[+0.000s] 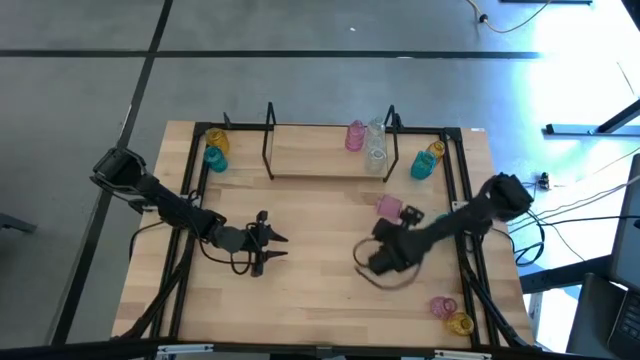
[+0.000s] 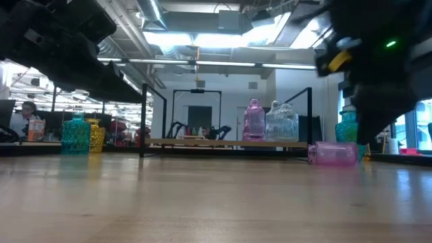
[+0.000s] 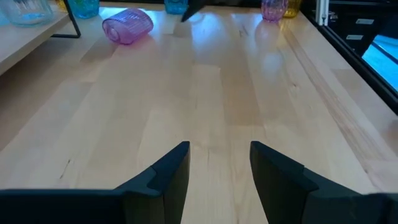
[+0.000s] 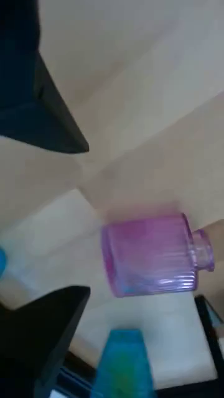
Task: Sort vases onto shelf
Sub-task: Put the top pink vase on the shelf aligned with the other pink vase
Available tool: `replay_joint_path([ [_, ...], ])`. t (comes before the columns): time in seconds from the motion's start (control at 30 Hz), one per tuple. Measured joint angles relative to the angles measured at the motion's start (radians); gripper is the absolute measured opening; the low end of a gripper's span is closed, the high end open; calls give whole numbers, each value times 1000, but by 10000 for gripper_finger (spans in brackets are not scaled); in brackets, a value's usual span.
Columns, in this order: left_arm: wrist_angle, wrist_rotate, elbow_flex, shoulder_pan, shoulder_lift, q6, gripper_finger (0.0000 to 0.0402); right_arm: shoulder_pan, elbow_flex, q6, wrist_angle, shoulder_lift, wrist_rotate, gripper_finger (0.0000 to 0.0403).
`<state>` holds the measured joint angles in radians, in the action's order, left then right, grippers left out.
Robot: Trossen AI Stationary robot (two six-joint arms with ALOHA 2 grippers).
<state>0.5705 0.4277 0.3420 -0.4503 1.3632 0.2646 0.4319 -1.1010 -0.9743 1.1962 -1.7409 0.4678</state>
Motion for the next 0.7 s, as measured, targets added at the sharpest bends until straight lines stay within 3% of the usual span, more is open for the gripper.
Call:
replay_joint_path([
  [0.13, -14, 0, 0, 0, 0, 16, 162, -135, 5, 158, -1, 0, 9, 385],
  [0.33, -17, 0, 0, 0, 0, 17, 162, -290, 5, 347, -41, 0, 4, 390],
  [0.7, -20, 0, 0, 0, 0, 17, 162, -404, 53, 485, -160, -1, -61, 390],
])
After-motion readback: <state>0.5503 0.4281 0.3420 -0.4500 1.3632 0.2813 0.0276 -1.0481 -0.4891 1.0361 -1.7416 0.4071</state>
